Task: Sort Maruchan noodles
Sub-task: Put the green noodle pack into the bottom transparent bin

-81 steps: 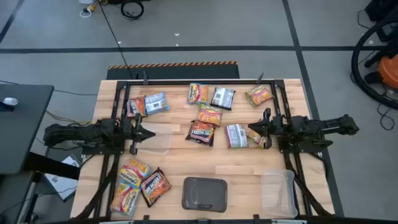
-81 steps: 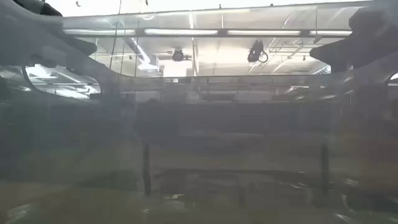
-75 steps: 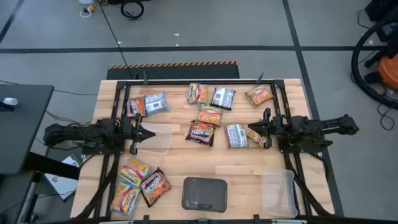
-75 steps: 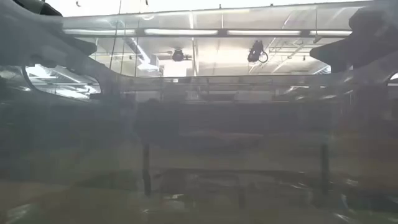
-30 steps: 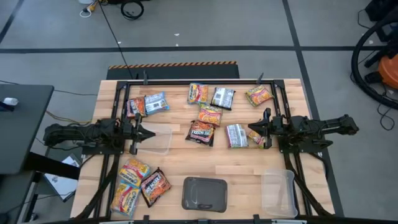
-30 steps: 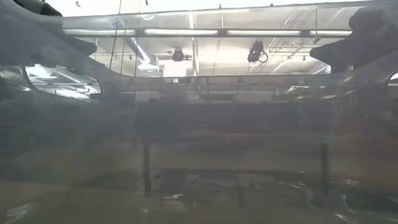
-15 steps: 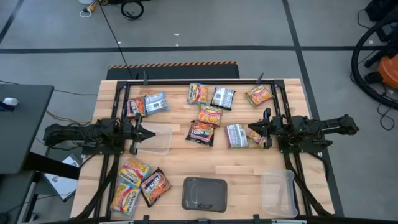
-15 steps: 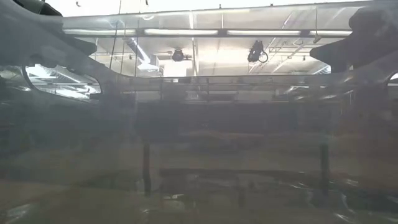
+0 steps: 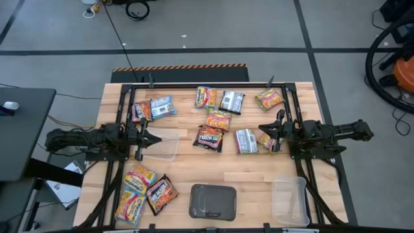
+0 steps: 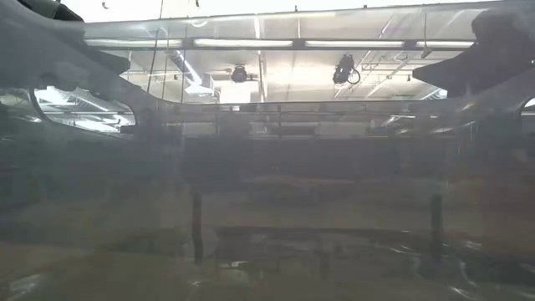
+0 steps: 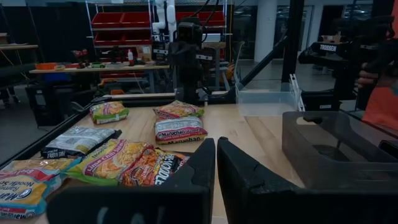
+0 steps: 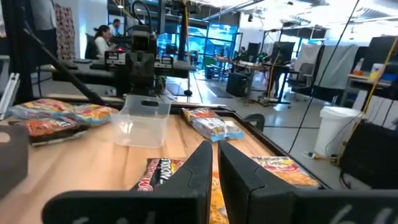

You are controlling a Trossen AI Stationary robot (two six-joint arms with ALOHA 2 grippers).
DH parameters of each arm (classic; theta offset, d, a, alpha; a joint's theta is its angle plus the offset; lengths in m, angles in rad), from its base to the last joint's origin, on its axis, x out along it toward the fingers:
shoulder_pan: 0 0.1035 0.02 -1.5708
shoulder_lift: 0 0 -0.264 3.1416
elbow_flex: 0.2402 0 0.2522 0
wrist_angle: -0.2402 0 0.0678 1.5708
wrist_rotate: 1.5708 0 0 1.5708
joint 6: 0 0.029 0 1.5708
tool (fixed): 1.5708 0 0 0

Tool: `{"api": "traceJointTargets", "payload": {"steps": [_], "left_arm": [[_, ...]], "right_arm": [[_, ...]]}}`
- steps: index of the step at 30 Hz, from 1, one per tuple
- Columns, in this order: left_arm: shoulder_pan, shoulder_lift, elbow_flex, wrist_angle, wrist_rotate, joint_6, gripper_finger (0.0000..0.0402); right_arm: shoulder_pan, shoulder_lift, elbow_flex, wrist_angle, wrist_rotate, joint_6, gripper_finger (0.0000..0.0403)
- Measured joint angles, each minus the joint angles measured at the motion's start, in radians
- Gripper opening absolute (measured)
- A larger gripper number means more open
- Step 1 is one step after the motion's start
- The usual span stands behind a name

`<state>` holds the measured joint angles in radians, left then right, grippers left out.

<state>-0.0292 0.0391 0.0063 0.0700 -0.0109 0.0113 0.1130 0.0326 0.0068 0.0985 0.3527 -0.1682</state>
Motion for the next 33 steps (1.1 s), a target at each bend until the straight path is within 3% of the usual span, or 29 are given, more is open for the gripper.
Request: {"api": "traceJointTargets", "payload": {"steps": [3,8,13,21,27,33], "left_arm": [[0.0,0.0,0.0,0.0,0.0,0.0,0.0025],[0.0,0.0,0.0,0.0,0.0,0.0,0.0025],[0.0,0.0,0.0,0.0,0.0,0.0,0.0025],[0.0,0.0,0.0,0.0,0.0,0.0,0.0025],[0.0,0.0,0.0,0.0,0.0,0.0,0.0025],[0.0,0.0,0.0,0.0,0.0,0.0,0.0025]], "right_arm": [[-0.002,0.0,0.0,0.015,0.015,0.02,0.0033],[-0.004,0.003,0.003,0.097,-0.028,0.245,0.0033],[0.024,0.112,0.119,-0.125,-0.01,0.389,0.0025],[0.184,0.595,0.402,-0.391,0.028,0.647,0.0007],[0.377,1.005,0.665,-0.799,0.145,0.898,0.0005],[0.471,1.332,0.864,-1.163,0.128,1.23,0.0014]]}}
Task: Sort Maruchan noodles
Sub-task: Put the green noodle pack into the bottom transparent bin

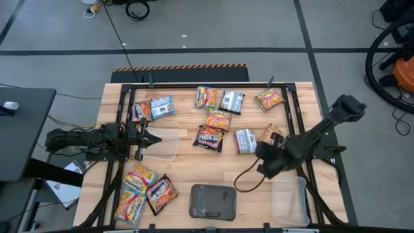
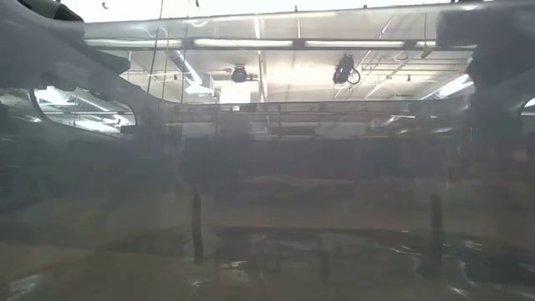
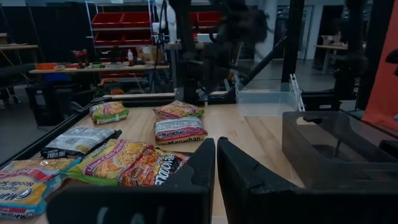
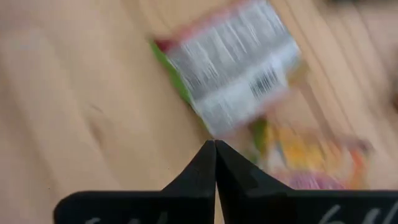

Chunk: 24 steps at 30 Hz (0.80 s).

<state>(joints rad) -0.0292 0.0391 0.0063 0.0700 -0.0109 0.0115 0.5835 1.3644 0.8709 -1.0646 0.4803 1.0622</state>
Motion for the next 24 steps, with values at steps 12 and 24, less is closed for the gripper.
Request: {"api": "traceJointTargets", "payload": {"steps": [12,24], "left_arm": [[0.0,0.0,0.0,0.0,0.0,0.0,0.0025],[0.0,0.0,0.0,0.0,0.0,0.0,0.0025]], "right_arm": [[-0.104,0.281,0.049,-0.183,-0.104,0.163,0.0151],[-0.198,0.434,0.048,-0.183,-0.187,0.121,0.0194]]}}
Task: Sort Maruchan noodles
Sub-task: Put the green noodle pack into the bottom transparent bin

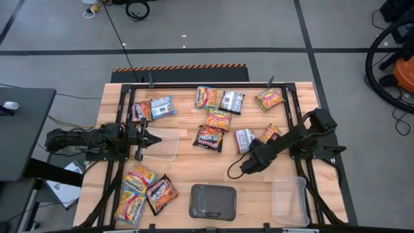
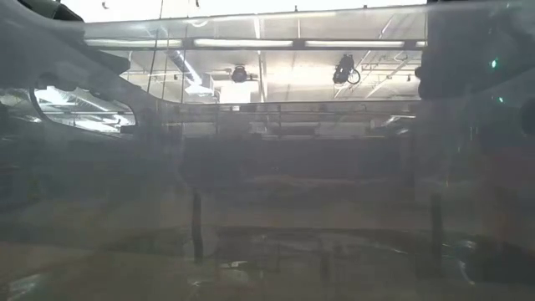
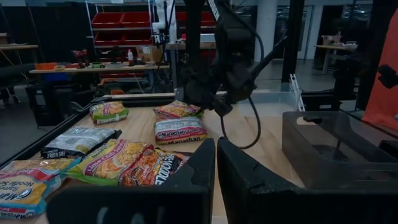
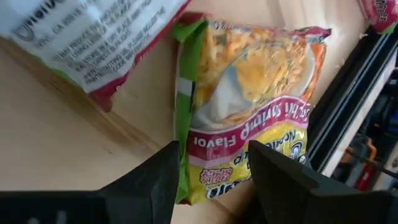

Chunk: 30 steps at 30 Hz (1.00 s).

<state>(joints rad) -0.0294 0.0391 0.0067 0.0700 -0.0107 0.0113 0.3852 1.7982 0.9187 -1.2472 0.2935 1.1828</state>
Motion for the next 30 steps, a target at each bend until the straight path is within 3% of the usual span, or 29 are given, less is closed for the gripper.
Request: {"api": "traceJointTargets", "payload": {"steps": [10,19,30], "left_arm": [[0.0,0.0,0.0,0.0,0.0,0.0,0.0025],[0.0,0.0,0.0,0.001,0.0,0.0,0.0025],[0.0,0.0,0.0,0.001,0.0,0.0,0.0025]], "right_arm": [[-0.022,0.028,-0.015,0.039,0.04,-0.005,0.015],[-0.021,0.006,-0.023,0.015,0.058,-0.031,0.0019],[0.067,-0.372,0.073,-0.191,0.006,-0.147,0.0007]]}}
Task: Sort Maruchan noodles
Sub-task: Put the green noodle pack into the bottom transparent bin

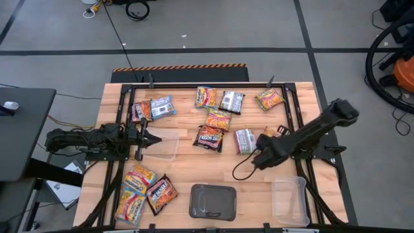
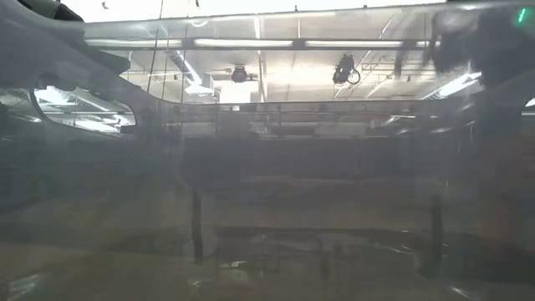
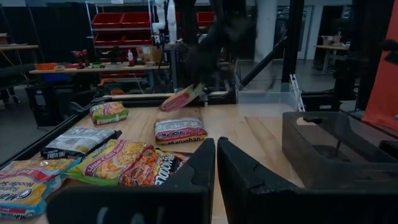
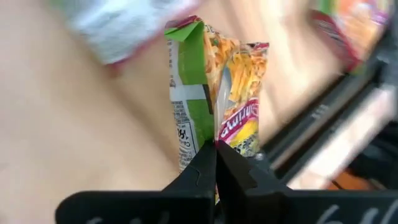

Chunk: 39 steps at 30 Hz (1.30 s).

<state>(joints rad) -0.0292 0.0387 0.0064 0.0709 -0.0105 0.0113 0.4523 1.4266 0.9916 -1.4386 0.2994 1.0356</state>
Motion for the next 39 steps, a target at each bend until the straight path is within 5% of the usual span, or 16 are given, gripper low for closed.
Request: {"api": "traceJointTargets", "payload": {"steps": [8,17,28,39], "left_arm": [[0.0,0.0,0.0,0.0,0.0,0.0,0.0025],[0.0,0.0,0.0,0.0,0.0,0.0,0.0025],[0.0,0.0,0.0,0.0,0.0,0.0,0.0025],[0.0,0.0,0.0,0.0,0.0,0.0,0.0025]], "right_arm": [[0.106,-0.257,0.132,0.011,-0.193,-0.101,0.0005],[0.309,-0.395,0.172,0.221,-0.394,-0.058,0.0005],[0.585,-0.292,0.172,0.327,-0.41,0.11,0.0005],[0.699,-0.09,0.172,0.527,-0.398,0.19,0.0005]]}}
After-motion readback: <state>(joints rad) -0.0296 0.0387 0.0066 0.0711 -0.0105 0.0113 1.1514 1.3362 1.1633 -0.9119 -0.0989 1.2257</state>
